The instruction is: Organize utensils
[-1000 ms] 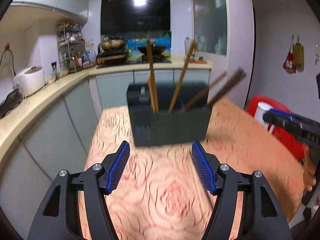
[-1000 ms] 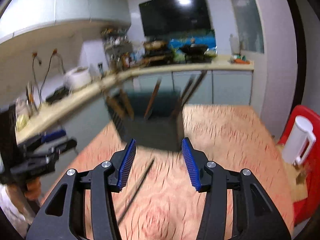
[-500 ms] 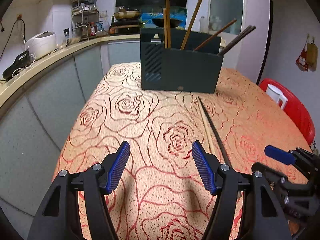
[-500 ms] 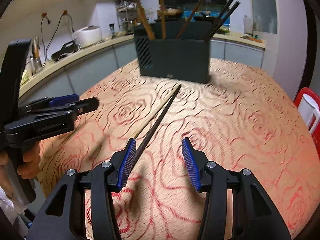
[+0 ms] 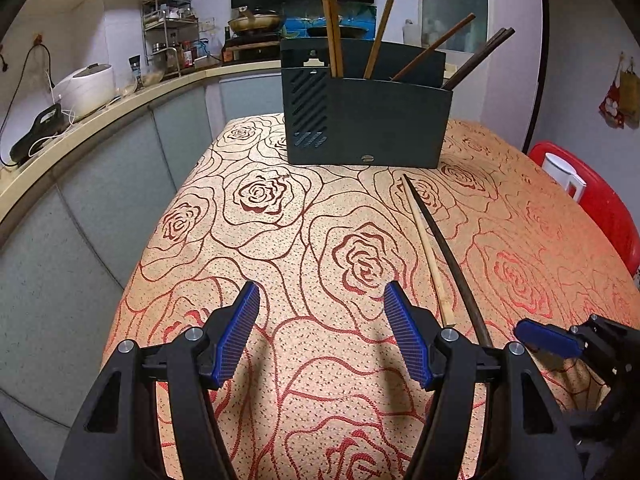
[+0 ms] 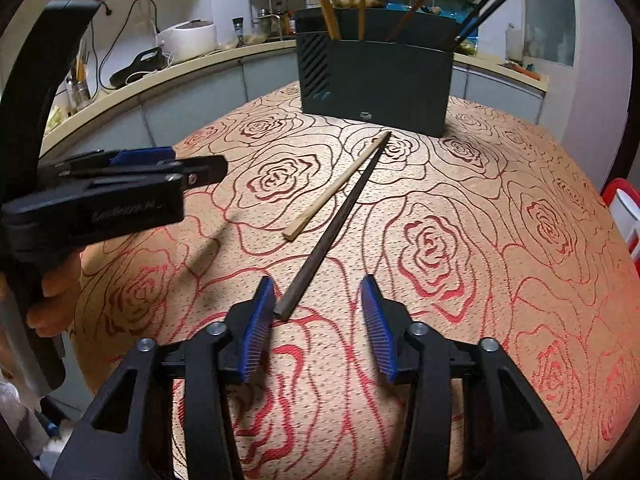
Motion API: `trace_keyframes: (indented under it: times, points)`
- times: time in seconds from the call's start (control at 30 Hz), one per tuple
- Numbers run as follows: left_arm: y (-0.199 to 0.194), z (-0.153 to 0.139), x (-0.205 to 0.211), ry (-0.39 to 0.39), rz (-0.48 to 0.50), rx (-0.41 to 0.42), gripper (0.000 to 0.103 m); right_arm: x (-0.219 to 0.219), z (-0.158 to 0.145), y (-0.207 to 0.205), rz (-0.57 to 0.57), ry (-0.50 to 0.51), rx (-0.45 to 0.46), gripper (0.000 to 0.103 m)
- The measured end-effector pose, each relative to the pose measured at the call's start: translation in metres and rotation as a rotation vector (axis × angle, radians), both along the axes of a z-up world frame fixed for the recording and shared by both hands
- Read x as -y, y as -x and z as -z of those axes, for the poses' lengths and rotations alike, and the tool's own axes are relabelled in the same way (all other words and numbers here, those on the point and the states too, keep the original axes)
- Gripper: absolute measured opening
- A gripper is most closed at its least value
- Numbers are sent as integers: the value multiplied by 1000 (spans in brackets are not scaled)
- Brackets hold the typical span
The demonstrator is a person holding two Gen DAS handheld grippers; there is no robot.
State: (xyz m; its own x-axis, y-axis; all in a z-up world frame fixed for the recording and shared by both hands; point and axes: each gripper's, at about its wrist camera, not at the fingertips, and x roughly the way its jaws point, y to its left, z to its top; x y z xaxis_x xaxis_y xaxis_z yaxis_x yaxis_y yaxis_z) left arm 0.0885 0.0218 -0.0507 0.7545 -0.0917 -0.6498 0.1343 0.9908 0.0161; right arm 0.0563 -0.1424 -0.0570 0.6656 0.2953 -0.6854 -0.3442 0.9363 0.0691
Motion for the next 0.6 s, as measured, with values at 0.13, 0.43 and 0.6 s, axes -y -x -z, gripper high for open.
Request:
trace_keyframes:
  times: [0.13,0.43,0.6]
  points:
    - [3,1,6,-12,14,2,63,13,0,-7,46,19,2,34]
    - [7,7,27,12,96,-38,63,47,2,-23,107,-21,-23,23]
    - [4,11,45,35,163,-80,63,51,3,-25,104,-48,-34,22]
